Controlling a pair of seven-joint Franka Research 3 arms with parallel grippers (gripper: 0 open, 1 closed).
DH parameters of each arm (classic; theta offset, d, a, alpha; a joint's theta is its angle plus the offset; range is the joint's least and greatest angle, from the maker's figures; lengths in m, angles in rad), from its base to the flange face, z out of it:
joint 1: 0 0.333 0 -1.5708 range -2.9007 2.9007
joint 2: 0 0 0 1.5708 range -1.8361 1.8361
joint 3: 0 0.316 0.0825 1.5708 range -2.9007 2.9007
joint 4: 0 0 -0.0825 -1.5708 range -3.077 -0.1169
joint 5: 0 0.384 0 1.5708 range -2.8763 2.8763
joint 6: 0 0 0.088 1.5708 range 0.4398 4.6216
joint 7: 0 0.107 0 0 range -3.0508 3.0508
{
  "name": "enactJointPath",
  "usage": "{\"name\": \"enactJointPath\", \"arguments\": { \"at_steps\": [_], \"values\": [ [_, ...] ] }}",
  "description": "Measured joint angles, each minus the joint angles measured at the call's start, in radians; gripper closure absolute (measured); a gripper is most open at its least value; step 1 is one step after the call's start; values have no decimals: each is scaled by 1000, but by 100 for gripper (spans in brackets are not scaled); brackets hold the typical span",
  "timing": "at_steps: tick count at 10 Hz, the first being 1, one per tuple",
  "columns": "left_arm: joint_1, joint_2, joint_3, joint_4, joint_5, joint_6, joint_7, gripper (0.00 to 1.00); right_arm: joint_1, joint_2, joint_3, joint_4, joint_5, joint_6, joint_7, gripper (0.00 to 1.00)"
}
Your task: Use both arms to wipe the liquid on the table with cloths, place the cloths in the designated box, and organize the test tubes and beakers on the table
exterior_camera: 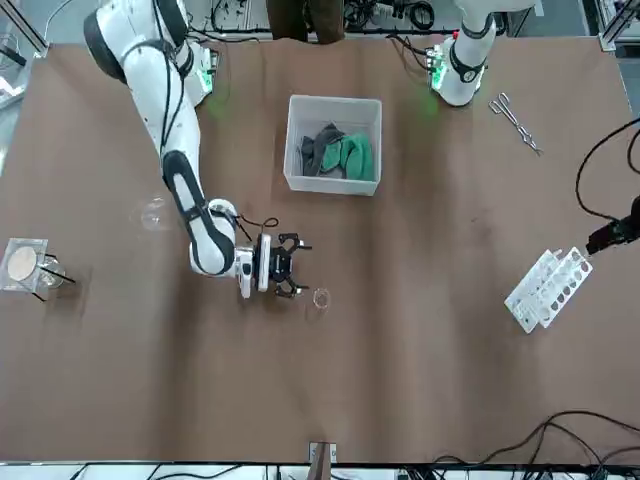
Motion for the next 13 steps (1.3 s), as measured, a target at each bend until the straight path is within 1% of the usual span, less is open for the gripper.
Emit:
{"name": "enactJointPath", "arguments": {
  "at_steps": [1,2,3,4,5,6,9,13],
  "values": [
    [0,-55,-35,4,0,-21,-4,0,-9,33,-1,34,29,-13,-46,1],
    [-1,-106,-68,16,0,-80,-10,0,-16,69,-1,76,47,-17,-87,1],
    [2,-141,-100,42,0,-164,-22,0,-18,102,-1,113,58,-17,-121,1],
    [9,-158,-130,80,0,-236,-39,0,-17,127,1,144,75,-17,-154,1],
    [15,-162,-152,111,0,-282,-49,0,-16,145,2,168,87,-17,-177,1],
    [16,-163,-162,124,0,-309,-51,0,-15,158,3,186,90,-17,-193,1],
    [19,-163,-189,126,0,-340,-52,0,-9,194,6,233,105,-7,-218,1],
    [19,-159,-198,125,0,-347,-54,0,11,215,8,267,122,33,-224,1]
  ]
}}
